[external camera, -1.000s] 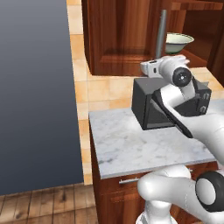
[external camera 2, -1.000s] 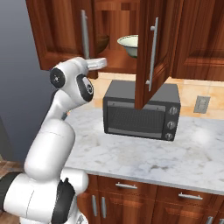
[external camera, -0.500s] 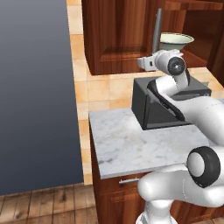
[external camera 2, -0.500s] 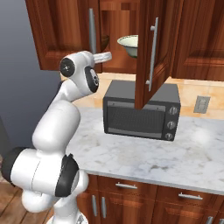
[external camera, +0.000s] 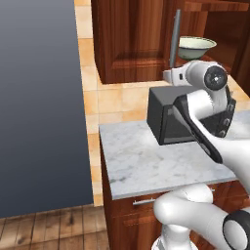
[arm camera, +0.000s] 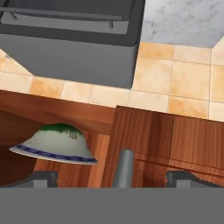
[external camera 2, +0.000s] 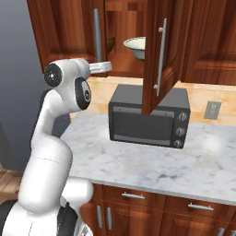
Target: Open the cabinet. Pick the bowls from the counter and place them in the cabinet. Then close the cabinet.
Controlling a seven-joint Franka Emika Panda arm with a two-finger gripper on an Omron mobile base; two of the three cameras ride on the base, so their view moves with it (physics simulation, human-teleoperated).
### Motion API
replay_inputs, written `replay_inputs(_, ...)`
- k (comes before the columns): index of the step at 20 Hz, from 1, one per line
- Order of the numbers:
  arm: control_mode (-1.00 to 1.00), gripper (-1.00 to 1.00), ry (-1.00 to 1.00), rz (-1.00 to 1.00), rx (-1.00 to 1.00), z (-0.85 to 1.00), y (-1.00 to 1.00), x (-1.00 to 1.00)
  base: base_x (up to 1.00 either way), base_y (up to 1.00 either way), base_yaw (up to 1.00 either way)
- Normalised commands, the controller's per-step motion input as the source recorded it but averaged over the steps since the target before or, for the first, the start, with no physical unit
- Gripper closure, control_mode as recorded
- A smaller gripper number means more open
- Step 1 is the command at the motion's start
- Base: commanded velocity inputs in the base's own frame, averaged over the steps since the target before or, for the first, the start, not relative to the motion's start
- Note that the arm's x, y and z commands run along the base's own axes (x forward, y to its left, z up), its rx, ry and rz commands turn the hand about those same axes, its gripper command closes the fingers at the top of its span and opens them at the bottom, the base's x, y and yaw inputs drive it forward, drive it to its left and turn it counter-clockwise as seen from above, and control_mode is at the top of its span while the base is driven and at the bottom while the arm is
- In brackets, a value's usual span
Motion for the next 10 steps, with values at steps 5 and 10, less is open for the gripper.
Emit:
replay_inputs(5, -1.00, -1.00, 0.07, 0.00, 0.01, -0.01, -0.05, -1.00, 0.00, 0.00, 0.00)
replay_inputs(10, -1.00, -1.00, -0.08, 0.00, 0.01, -0.22, -0.33, -1.00, 0.00, 0.00, 0.00)
